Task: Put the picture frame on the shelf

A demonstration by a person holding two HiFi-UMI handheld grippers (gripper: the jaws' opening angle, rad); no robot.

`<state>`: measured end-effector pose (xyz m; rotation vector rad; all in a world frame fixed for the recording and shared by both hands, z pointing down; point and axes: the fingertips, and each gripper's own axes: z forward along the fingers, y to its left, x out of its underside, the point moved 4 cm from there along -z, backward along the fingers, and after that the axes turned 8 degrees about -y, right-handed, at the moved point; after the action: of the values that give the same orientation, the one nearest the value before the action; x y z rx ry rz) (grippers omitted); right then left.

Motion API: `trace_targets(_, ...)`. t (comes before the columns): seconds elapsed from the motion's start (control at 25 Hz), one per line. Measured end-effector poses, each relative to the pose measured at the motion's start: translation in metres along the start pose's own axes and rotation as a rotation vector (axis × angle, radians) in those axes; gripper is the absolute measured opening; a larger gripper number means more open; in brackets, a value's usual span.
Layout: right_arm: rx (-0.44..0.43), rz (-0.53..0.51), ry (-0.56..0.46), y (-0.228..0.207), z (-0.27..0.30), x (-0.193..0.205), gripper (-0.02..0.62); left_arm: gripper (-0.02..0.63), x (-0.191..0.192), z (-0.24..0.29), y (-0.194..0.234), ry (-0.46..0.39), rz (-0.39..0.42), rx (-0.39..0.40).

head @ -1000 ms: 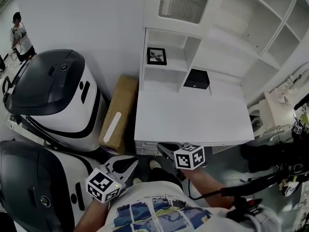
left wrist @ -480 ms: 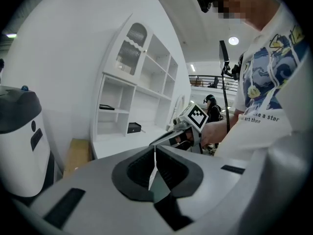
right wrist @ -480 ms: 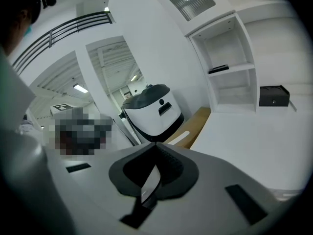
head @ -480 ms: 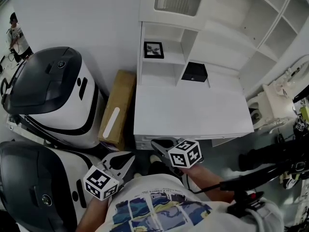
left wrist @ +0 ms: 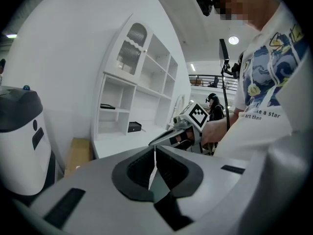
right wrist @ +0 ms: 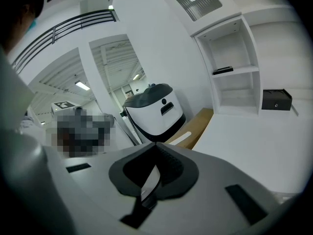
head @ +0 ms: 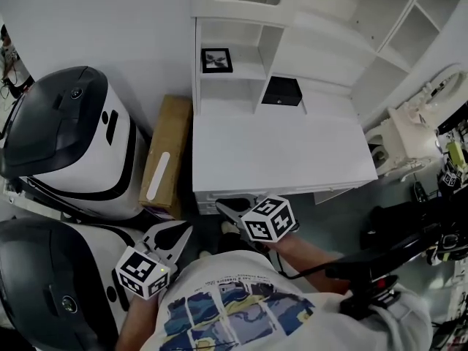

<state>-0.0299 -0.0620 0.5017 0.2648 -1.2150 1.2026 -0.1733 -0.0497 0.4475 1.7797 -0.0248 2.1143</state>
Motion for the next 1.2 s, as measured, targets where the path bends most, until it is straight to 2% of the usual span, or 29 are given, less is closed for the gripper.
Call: trace_targets(1.2, -0.046, -0.058, 0.035, 0.025, 0.019, -0.002, 0.025, 0.021, 0.007, -0.021, 0.005, -0.012, -0.026, -0.025)
